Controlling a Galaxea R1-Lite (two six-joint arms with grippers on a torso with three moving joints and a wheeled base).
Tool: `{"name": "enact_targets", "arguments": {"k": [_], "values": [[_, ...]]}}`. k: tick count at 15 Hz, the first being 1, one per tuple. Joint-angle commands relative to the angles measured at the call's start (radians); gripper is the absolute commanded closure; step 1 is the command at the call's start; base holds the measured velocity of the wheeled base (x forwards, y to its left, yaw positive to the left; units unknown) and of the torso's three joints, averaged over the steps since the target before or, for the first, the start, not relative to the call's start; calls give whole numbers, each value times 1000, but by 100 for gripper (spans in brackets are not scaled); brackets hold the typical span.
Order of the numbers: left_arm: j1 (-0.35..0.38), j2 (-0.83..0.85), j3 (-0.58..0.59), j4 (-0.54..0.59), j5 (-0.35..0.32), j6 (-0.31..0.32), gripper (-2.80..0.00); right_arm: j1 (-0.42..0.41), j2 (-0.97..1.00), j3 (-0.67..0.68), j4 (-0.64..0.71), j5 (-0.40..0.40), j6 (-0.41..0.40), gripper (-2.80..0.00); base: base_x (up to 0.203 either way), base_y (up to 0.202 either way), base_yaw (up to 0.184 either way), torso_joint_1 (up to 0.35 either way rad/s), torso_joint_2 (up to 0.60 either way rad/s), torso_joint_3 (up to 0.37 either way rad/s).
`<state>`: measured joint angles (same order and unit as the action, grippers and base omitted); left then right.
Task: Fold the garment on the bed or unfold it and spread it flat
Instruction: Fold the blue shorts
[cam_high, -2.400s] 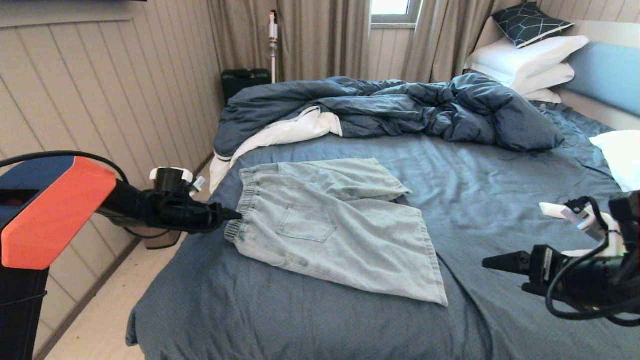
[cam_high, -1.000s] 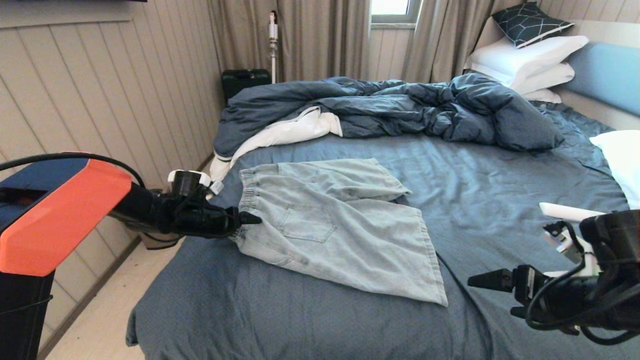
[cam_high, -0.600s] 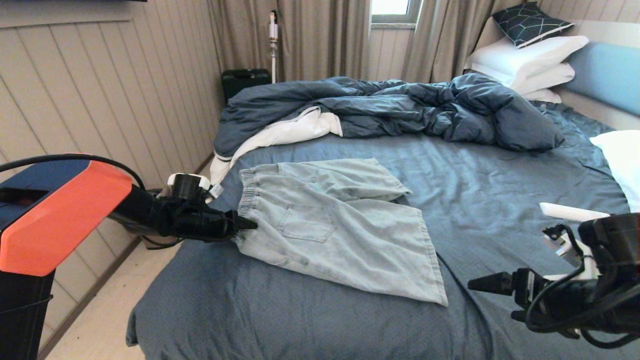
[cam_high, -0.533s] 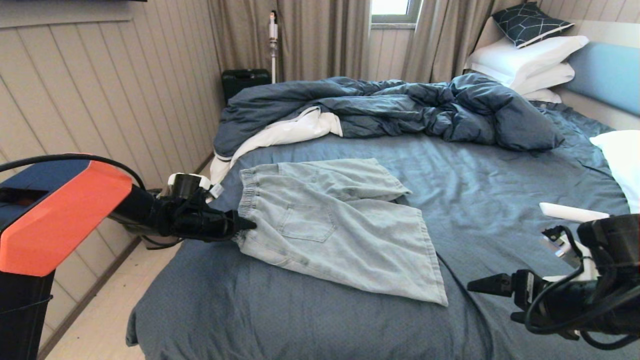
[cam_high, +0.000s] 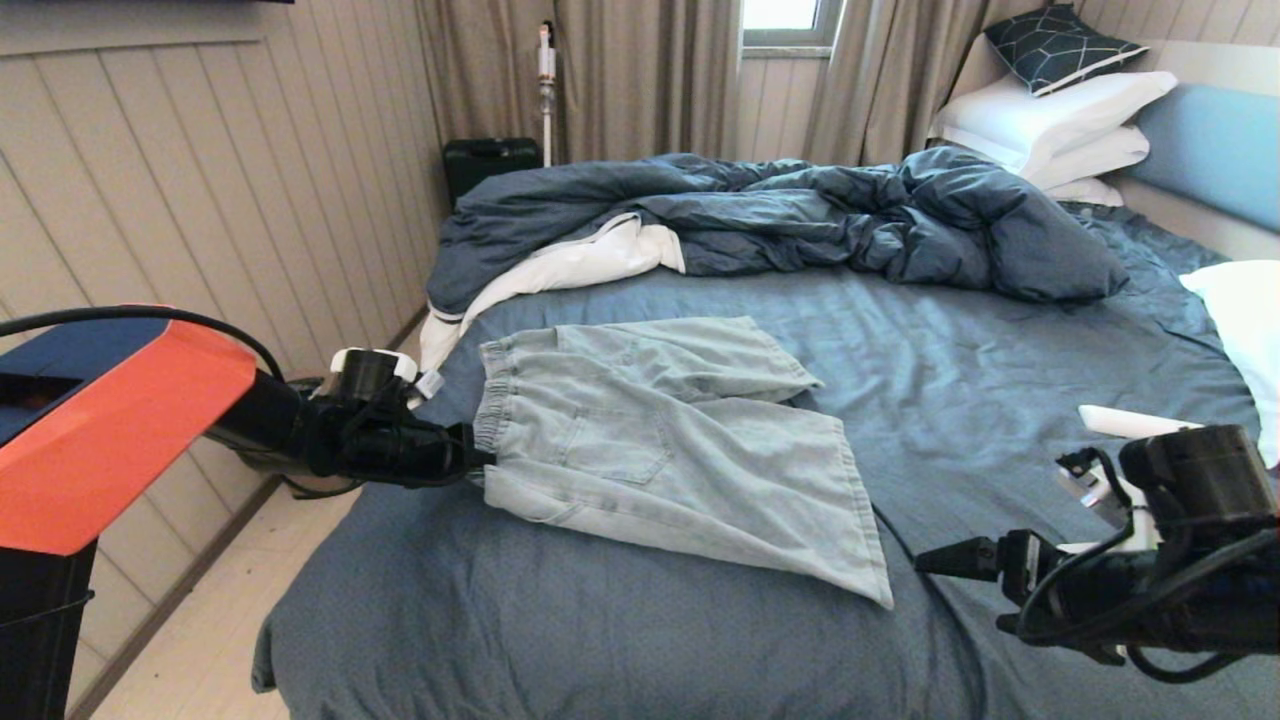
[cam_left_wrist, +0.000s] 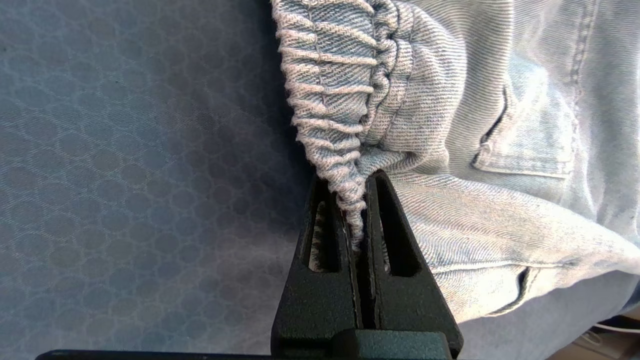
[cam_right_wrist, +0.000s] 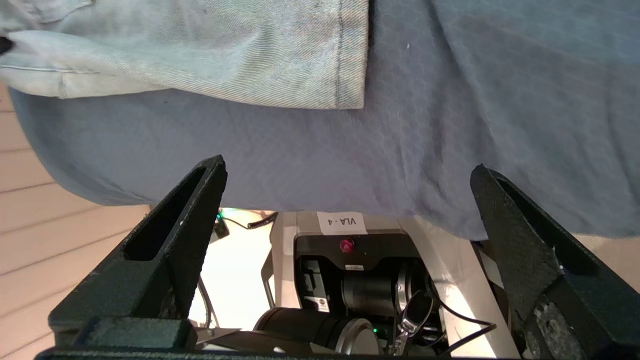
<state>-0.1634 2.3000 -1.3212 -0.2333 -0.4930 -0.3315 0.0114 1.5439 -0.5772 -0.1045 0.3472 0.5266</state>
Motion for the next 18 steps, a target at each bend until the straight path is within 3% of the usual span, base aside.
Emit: {"name": "enact_targets", "arguments": {"k": [1, 7, 18], "values": [[0, -8, 4, -5, -2, -1, 0, 18, 94, 2, -37, 2, 4, -280, 0, 0, 0, 0, 0, 0], [-1, -5, 32, -27, 0, 1, 0, 162, 265, -18, -175, -2, 45, -280, 0, 0, 0, 0, 0, 0], [-2, -2, 56, -77, 5, 0, 0, 161, 312, -117, -176, -1, 88, -280, 0, 0, 0, 0, 0, 0]]}}
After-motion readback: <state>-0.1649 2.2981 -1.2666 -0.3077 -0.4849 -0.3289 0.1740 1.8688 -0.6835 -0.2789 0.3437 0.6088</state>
